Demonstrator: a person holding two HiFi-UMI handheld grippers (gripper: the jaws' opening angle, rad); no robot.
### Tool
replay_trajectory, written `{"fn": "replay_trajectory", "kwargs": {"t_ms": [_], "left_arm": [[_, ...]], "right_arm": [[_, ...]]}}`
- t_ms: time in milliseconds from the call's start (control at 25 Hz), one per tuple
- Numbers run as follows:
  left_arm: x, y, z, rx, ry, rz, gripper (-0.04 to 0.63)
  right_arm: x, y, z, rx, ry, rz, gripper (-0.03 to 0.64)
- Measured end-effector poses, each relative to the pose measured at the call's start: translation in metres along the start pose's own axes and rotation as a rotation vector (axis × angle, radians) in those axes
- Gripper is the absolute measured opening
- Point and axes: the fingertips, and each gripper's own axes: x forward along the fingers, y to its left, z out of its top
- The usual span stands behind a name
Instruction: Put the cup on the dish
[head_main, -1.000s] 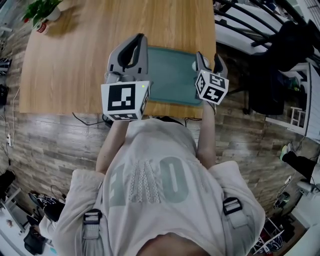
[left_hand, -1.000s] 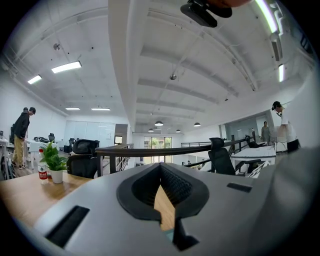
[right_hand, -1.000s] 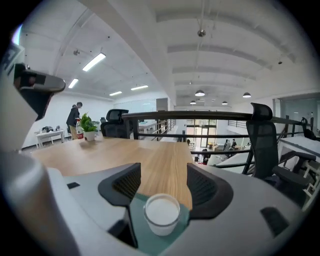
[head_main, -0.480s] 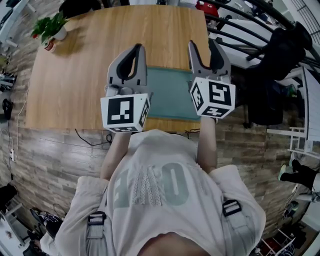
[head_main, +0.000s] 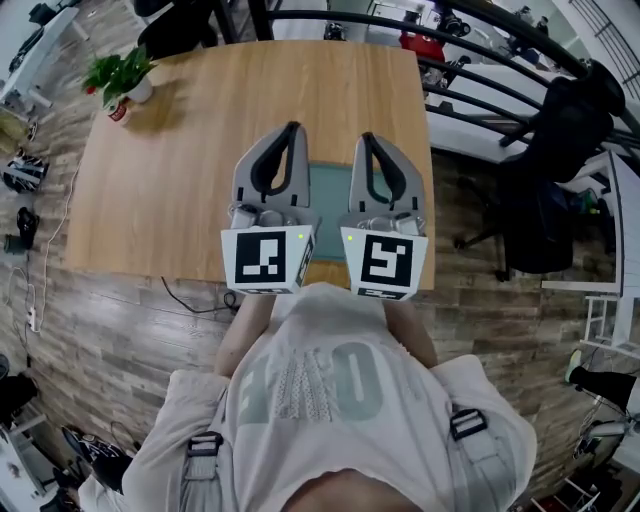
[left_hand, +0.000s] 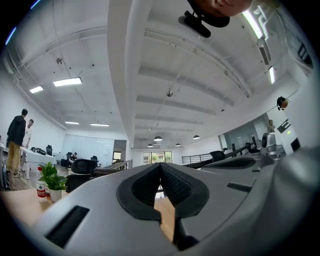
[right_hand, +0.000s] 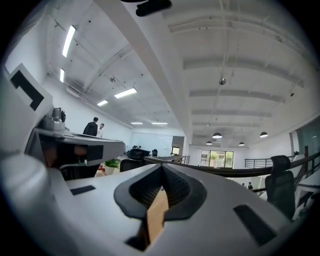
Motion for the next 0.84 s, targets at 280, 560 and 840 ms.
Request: {"fn": "replay_trajectory", "kwargs": {"t_ms": [280, 560, 840], "left_arm": [[-0.004, -0.007, 0.001, 0.012, 0.008, -0.010, 0.009], [-0.005, -0.010, -0.001, 0.011, 0.018, -0.015, 0.009], [-0.003, -0.021, 0.001, 0.009, 0.029, -0.022, 0.008]], "right_arm": [[-0.003, 0.001, -0.003, 0.042, 0.018, 0.020, 0.018], [-0.005, -0.002, -0.007, 0.071, 0.026, 0.016, 0.018], [-0.009, -0.024, -0.011, 0.094, 0.011, -0.018, 0.018]]}}
